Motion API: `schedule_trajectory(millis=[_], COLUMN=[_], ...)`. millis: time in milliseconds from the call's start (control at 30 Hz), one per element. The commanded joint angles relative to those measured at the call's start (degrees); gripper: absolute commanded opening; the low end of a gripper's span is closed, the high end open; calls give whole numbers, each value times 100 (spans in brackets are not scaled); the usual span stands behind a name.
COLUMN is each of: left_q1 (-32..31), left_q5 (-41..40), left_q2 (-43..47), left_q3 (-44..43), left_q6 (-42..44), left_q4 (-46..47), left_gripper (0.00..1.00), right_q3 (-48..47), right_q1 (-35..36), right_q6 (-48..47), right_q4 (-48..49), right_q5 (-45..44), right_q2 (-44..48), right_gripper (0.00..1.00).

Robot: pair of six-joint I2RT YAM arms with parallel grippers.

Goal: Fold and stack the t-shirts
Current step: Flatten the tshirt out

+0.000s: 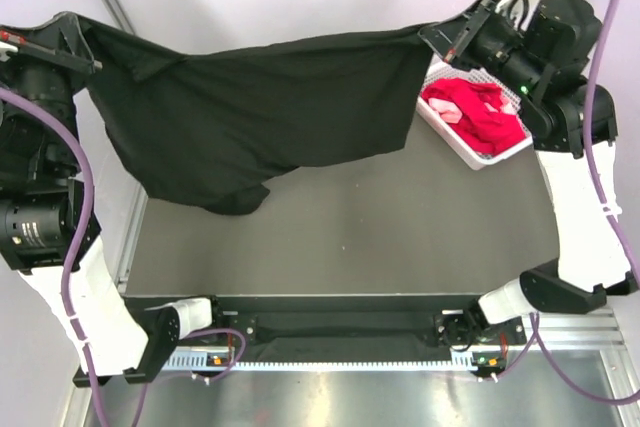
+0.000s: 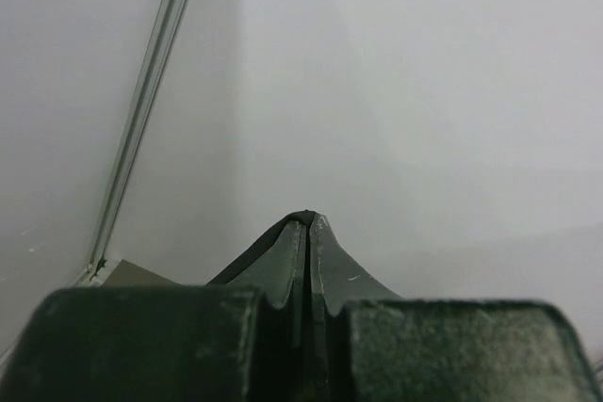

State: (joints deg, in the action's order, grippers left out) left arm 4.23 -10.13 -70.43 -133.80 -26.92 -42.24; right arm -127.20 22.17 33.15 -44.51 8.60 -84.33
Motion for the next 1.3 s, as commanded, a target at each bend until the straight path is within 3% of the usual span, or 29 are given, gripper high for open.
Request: schedule_trajectory(millis=[0, 233, 467, 733, 900, 1067, 1267], left_q1=[-10, -141, -765, -976, -985, -959, -564], left_q5=[-24, -156, -305, -411, -209, 81, 836], left_q2=[291, 864, 1312, 1077, 601, -38, -1389], left_q3=[18, -217, -243, 257, 1702, 3488, 5151], left_q6=[-137, -279, -446, -209, -25, 686, 872], left_q4=[662, 761, 1147, 1473, 1841, 2500, 3905], left_gripper=[0, 0, 0, 0, 0, 0, 0], right_q3=[323, 819, 1336, 2541, 3059, 4499, 5073], right_q1=[-64, -73, -73, -73, -82, -205, -433], right_q6=[-133, -318, -2, 737, 825, 939, 545], right_q4=[335, 610, 628, 1340, 1348, 2663, 3676], right_q5=[-34, 115, 423, 380, -348, -413, -508], right_q2=[520, 1506, 2324, 2651, 1967, 1263, -195], right_gripper=[0, 0, 0, 0, 0, 0, 0])
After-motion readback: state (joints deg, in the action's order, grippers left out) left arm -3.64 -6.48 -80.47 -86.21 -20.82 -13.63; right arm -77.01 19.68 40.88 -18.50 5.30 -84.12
